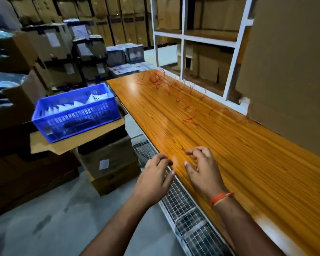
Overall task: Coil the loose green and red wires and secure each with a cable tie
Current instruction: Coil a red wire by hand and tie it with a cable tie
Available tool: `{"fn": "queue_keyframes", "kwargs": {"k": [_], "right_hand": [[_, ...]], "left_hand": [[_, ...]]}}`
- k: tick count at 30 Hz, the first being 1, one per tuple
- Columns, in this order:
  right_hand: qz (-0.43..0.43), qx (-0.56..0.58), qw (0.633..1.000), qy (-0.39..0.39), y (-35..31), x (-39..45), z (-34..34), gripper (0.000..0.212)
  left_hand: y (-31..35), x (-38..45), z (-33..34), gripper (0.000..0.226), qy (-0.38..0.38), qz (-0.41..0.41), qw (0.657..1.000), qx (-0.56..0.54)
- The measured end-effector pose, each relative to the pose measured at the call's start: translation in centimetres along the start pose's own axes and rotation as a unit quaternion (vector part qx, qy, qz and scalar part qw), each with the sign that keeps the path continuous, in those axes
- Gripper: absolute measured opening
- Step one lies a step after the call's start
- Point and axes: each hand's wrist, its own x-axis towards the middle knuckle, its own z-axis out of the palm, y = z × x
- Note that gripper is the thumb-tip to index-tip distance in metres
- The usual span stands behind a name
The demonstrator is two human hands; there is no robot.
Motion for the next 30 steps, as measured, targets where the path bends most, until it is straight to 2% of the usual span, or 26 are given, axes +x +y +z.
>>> {"fn": "queue_keyframes", "kwargs": {"k": [6, 10, 12, 17, 21, 23, 25, 28, 30], "right_hand": [[0.052, -0.033, 0.998, 0.029, 0.9, 9.4, 3.5, 0.031], [0.082, -0.116, 0.985, 0.093, 2.1, 18.2, 5.4, 0.052], [0.098, -0.163, 0.977, 0.099, 3.2, 23.5, 5.7, 0.063], [0.180, -0.202, 0.961, 0.063, 7.5, 37.1, 7.2, 0.082], [0.218, -0.272, 0.937, -0.037, 9.9, 44.5, 9.9, 0.092], [0.255, -0.277, 0.923, -0.076, 11.1, 46.4, 11.0, 0.081], [0.259, -0.258, 0.926, -0.093, 12.2, 46.9, 12.1, 0.056], [0.153, -0.193, 0.966, -0.083, 13.3, 45.3, 13.9, 0.023], [0.098, -0.119, 0.985, -0.075, 13.4, 44.0, 14.7, 0.019]], "left_hand": [[-5.5, 8.9, 0.0, 0.037, -0.031, 0.024, 0.999, -0.037], [-10.3, 16.7, 0.9, 0.032, -0.023, 0.043, 0.998, -0.038], [-12.1, 20.9, 1.1, 0.031, -0.022, 0.045, 0.998, -0.046], [-15.9, 30.9, 1.7, 0.030, -0.029, 0.087, 0.995, -0.025], [-18.2, 37.8, 2.0, 0.029, -0.004, 0.080, 0.996, -0.027], [-19.2, 40.7, 2.1, 0.030, -0.004, 0.081, 0.997, -0.021], [-20.4, 44.0, 2.0, 0.032, 0.006, 0.076, 0.997, -0.021], [-22.9, 49.0, 2.1, 0.027, 0.034, 0.042, 0.998, -0.028], [-24.8, 52.3, 2.2, 0.027, 0.046, 0.015, 0.999, -0.026]]}}
